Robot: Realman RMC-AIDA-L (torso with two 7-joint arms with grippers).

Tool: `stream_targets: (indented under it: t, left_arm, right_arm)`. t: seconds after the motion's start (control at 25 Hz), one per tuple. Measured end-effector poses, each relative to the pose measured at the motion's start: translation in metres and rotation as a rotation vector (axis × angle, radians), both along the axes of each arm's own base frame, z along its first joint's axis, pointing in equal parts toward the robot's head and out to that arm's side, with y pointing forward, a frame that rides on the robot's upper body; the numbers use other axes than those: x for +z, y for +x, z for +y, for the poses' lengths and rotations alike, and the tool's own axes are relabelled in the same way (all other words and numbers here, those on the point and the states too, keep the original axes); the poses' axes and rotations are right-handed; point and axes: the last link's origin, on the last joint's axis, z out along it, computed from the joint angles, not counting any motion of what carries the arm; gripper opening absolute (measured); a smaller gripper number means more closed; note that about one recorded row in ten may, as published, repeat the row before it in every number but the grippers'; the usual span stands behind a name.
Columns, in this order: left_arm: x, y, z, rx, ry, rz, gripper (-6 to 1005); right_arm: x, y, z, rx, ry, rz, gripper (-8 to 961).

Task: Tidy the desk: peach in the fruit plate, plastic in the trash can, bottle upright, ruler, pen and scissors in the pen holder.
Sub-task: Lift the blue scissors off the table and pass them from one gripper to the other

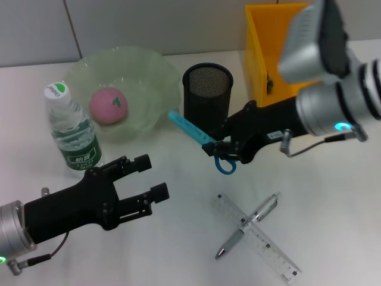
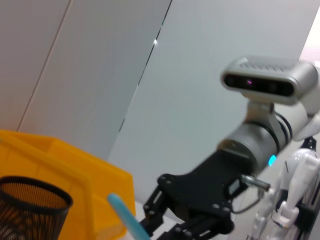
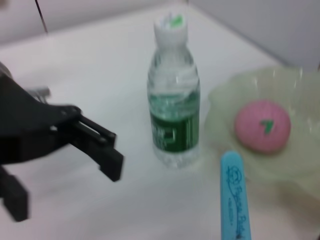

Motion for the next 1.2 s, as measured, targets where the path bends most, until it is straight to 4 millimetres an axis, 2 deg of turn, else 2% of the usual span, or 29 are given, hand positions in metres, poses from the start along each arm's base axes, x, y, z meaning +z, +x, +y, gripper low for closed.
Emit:
stream_targets:
  t: [0.08, 0.12, 0.36, 0.44, 0.52, 0.8, 0.92, 1.2]
  left_arm:
    - [-0.001, 0.001, 0.0, 0.001, 0.002, -0.007, 746]
    - [-0.003, 0.004, 0.001, 0.0, 0.008, -0.02, 746]
    - [-0.012, 0.01, 0.003, 0.001, 0.04, -0.05, 744]
    - [-0.016, 0.012, 0.004, 0.007, 0.056, -0.057, 744]
    - [-0.02, 0.014, 0.006, 0.018, 0.091, -0.069, 743]
    - [-0.027, 0.017, 0.011, 0.047, 0.19, -0.073, 741]
    - [-0.033, 0.023, 0.016, 0.039, 0.266, -0.063, 740]
    - [-0.038, 0.032, 0.023, 0.027, 0.397, -0.05, 738]
  right_arm:
    - [0.004, 0.007, -0.006, 0.01, 0.015, 0.052, 231]
    - [0.009, 0.016, -0.015, 0.021, 0.031, 0.132, 231]
    - [0.01, 0.037, -0.031, 0.037, 0.076, 0.317, 231]
    - [0.005, 0.052, -0.039, 0.046, 0.104, 0.402, 231]
    - [0.003, 0.056, -0.041, 0.05, 0.117, 0.429, 231]
    - [-0.016, 0.09, -0.05, 0.088, 0.282, 0.571, 231]
    - [-0.025, 0.098, -0.051, 0.094, 0.329, 0.587, 231]
    - [-0.044, 0.102, -0.049, 0.142, 0.437, 0.594, 230]
